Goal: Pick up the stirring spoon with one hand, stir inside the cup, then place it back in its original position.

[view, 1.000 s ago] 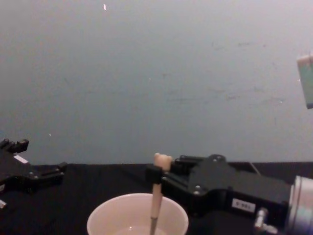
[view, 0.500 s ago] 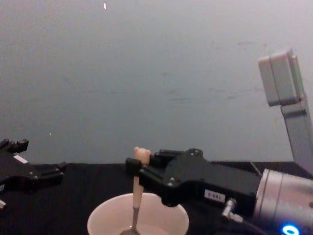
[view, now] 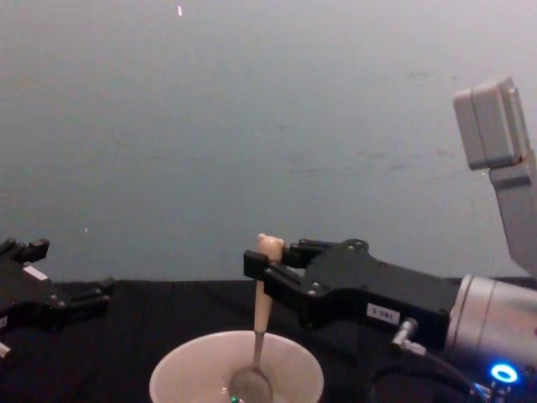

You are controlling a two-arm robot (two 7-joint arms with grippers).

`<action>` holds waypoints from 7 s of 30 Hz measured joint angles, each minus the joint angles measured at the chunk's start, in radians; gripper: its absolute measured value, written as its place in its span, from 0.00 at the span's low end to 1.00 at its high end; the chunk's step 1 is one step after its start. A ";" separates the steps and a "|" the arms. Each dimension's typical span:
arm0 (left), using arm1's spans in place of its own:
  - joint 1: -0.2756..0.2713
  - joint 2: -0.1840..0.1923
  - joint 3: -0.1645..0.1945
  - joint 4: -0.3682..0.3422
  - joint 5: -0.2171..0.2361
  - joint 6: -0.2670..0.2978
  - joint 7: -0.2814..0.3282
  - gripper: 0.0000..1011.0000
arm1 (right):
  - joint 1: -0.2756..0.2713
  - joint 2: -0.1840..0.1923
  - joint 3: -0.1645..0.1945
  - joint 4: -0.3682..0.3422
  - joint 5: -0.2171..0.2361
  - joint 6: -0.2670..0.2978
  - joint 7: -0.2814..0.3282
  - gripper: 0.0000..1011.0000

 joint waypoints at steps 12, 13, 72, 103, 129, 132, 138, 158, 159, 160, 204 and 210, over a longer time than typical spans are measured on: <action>0.000 0.000 0.000 0.000 0.000 0.000 0.000 0.99 | -0.019 0.016 0.020 -0.017 -0.005 0.003 -0.008 0.21; 0.000 0.000 0.000 0.000 0.000 0.000 0.000 0.99 | -0.023 0.019 0.022 -0.022 -0.004 0.005 -0.008 0.21; 0.000 0.000 0.000 0.000 0.000 0.000 0.000 0.99 | -0.021 0.018 0.020 -0.021 -0.015 0.007 -0.012 0.21; 0.000 0.000 0.000 0.000 0.000 0.000 0.000 0.99 | 0.009 -0.024 -0.034 -0.014 -0.009 -0.004 0.018 0.21; 0.000 0.000 0.000 0.000 0.000 0.000 0.000 0.99 | -0.006 0.001 0.021 -0.059 0.021 0.011 0.010 0.21; 0.000 0.000 0.000 0.000 0.000 0.000 0.000 0.99 | -0.009 0.013 0.037 -0.090 0.048 0.021 0.016 0.21; 0.000 0.000 0.000 0.000 0.000 0.000 0.000 0.99 | -0.014 0.043 0.075 -0.159 0.092 0.025 0.013 0.21; 0.000 0.000 0.000 0.000 0.000 0.000 0.000 0.99 | -0.083 0.188 0.201 -0.310 0.157 0.010 -0.013 0.21; 0.000 0.000 0.000 0.000 0.000 0.000 0.000 0.99 | -0.092 0.196 0.207 -0.316 0.159 0.011 -0.014 0.21; 0.000 0.000 0.000 0.000 0.000 0.000 0.000 0.99 | -0.092 0.196 0.207 -0.316 0.159 0.011 -0.014 0.21; 0.000 0.000 0.000 0.000 0.000 0.000 0.000 0.99 | -0.152 0.225 0.209 -0.303 0.171 0.057 -0.028 0.21; 0.000 0.000 0.000 0.000 0.000 0.000 0.000 0.99 | -0.144 0.216 0.192 -0.271 0.153 0.078 -0.037 0.21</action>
